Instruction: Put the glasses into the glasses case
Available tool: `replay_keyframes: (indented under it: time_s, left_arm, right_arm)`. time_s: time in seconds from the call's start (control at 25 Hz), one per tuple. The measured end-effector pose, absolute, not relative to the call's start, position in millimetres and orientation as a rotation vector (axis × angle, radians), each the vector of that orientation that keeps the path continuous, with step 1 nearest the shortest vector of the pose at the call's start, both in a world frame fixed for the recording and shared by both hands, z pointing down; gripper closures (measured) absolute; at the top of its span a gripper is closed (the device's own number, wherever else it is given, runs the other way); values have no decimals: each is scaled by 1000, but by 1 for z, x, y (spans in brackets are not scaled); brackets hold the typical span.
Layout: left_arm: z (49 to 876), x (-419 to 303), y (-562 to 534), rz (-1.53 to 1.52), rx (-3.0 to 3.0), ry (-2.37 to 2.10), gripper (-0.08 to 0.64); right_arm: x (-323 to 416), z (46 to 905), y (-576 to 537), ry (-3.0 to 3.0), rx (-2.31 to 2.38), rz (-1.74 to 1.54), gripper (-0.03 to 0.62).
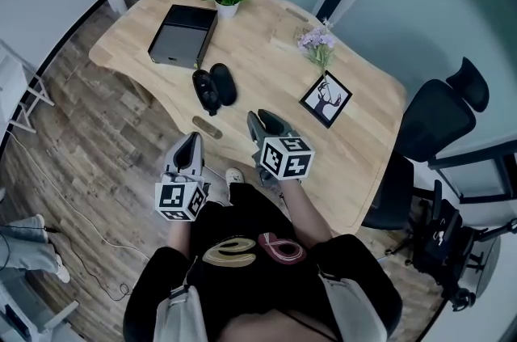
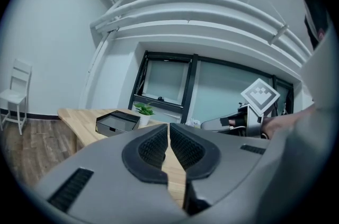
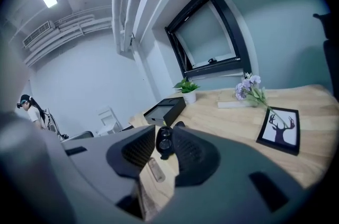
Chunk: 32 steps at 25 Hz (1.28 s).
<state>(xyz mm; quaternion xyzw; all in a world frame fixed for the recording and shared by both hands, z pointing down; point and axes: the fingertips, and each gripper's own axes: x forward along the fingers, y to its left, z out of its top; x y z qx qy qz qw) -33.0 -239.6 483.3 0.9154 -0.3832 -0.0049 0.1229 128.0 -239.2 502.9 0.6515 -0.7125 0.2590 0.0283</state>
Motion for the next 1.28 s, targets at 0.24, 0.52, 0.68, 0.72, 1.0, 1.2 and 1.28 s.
replay_keyframes:
  time_s: [0.24, 0.52, 0.68, 0.72, 1.0, 1.2, 1.28]
  left_arm:
    - [485, -33, -232, -5, 2671, -1114, 534]
    - [483, -35, -227, -8, 2664, -1131, 534]
    - [482, -37, -226, -10, 2663, -1144, 534]
    - [482, -37, -226, -8, 2663, -1146, 534]
    - [484, -38, -223, 8, 2665, -1163, 534]
    - [486, -34, -221, 23, 2683, -1158, 534]
    - [485, -33, -220, 27, 2690, -1153, 534]
  right_arm:
    - [130, 488, -226, -2211, 2103, 687, 568]
    - [122, 466, -220, -2211, 2154, 475, 581]
    - [119, 462, -216, -2190, 2141, 399, 581]
    - [118, 462, -216, -2186, 2138, 395, 581]
    - [113, 469, -211, -2163, 2092, 361, 581]
    - [112, 470, -210, -2161, 2075, 337, 581]
    - [112, 469, -210, -2165, 2071, 333, 581]
